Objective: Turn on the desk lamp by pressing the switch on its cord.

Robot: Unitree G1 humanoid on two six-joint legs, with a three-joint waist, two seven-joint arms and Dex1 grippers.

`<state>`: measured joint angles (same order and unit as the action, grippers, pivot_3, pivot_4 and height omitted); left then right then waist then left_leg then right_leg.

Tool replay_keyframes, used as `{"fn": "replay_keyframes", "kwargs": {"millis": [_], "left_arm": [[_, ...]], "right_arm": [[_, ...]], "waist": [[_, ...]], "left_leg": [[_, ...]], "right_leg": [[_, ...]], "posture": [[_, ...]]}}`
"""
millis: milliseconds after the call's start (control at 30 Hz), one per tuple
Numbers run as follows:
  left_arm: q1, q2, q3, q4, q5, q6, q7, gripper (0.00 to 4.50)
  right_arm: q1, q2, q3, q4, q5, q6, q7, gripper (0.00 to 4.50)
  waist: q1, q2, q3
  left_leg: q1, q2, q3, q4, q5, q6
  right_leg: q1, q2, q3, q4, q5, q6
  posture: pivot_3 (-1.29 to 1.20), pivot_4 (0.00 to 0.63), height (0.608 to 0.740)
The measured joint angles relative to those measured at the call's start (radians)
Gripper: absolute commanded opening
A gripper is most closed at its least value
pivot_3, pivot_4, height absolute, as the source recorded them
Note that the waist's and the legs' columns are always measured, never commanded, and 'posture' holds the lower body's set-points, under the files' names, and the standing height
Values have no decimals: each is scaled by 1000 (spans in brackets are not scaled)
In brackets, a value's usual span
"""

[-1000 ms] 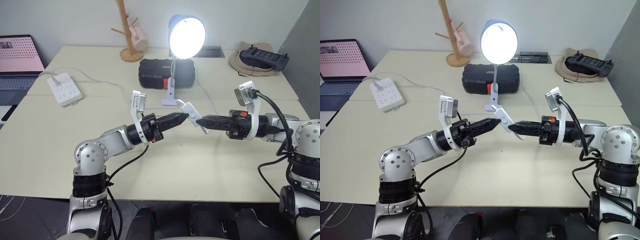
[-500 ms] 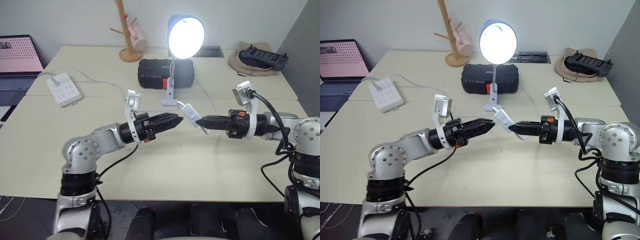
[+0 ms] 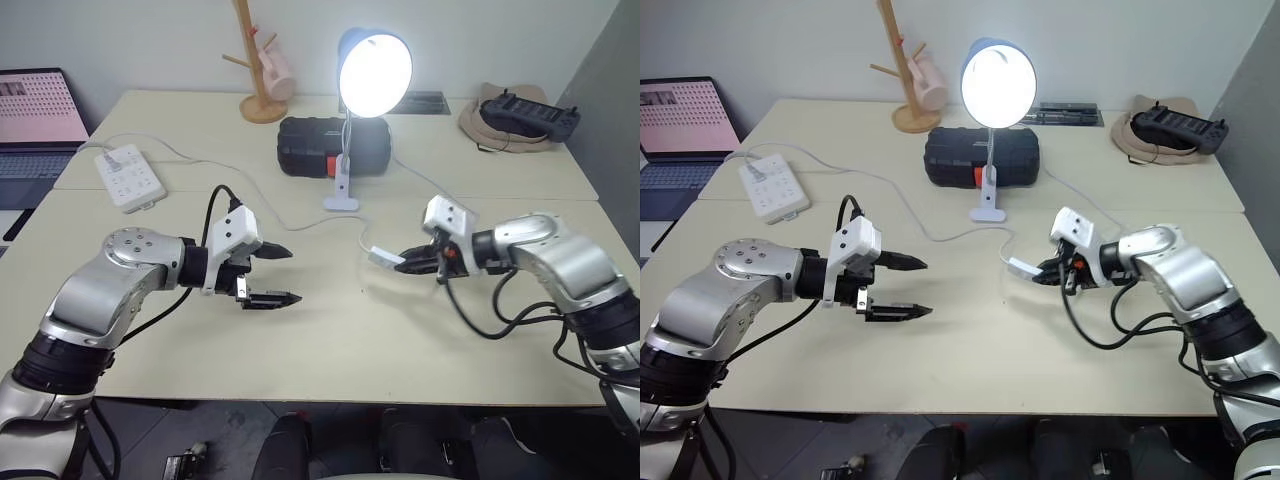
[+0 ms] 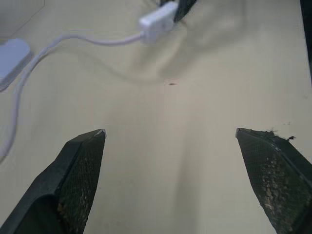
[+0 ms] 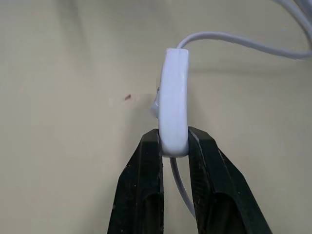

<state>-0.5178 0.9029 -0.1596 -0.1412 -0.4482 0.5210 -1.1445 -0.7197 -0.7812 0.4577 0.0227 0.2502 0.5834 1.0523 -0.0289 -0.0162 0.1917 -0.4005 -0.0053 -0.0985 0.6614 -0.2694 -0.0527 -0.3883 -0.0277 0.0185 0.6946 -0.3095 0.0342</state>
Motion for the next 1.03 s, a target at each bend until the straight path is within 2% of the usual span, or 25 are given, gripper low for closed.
{"fn": "replay_keyframes", "kwargs": {"millis": [100, 167, 433, 600, 667, 867, 1033], "left_arm": [[-12, -24, 0, 12, 19, -11, 5, 4460], [-12, -27, 0, 15, 28, -10, 1, 4500], [-12, -36, 1, 14, 41, -9, 2, 4500], [-21, -38, 1, 52, 77, -26, 1, 4500], [-36, -42, 2, 71, 78, -26, -4, 4500], [-124, -20, 18, 208, 119, -84, -54, 4500], [-181, -3, 25, 319, 165, -156, -107, 4500]], "right_arm": [[0, 8, 23, 39, -64, -56, 17, 368], [0, 12, 25, 56, -94, -81, 32, 1096], [26, 12, -14, 48, -105, -69, 84, 2857], [68, -25, -106, -64, -63, 1, 97, 4117], [87, -51, -151, -115, -27, 42, 102, 4459], [221, -146, -442, -330, 137, 170, 93, 4459], [322, -179, -577, -447, 222, 251, 50, 4459]], "waist": [[-1, 0, 0], [-2, 0, 0], [-2, 0, 0], [-2, 0, 0], [-1, 0, 0], [1, 0, 0], [-2, 0, 0]], "left_leg": [[0, 0, 0, 0, 0, 0], [0, 0, 0, 0, 0, 0], [0, 0, -1, 1, 0, 0], [0, 0, -3, 1, 0, 0], [0, 0, -4, 1, 0, 0], [0, -1, -2, 0, 0, 0], [1, -1, 0, 1, 0, 0]], "right_leg": [[0, 0, 0, 0, 0, 0], [0, 0, 0, 1, 0, 0], [0, 0, 0, 2, 0, 0], [0, 0, -1, 2, 0, 0], [1, -1, -1, 2, 0, 0], [1, 0, -2, 2, 0, 0], [1, 0, -1, 2, 0, 0]], "posture": [[0, 150, 740], [0, 150, 740], [0, 150, 740], [0, 150, 740], [0, 150, 740], [0, 150, 740], [0, 150, 740]]}}
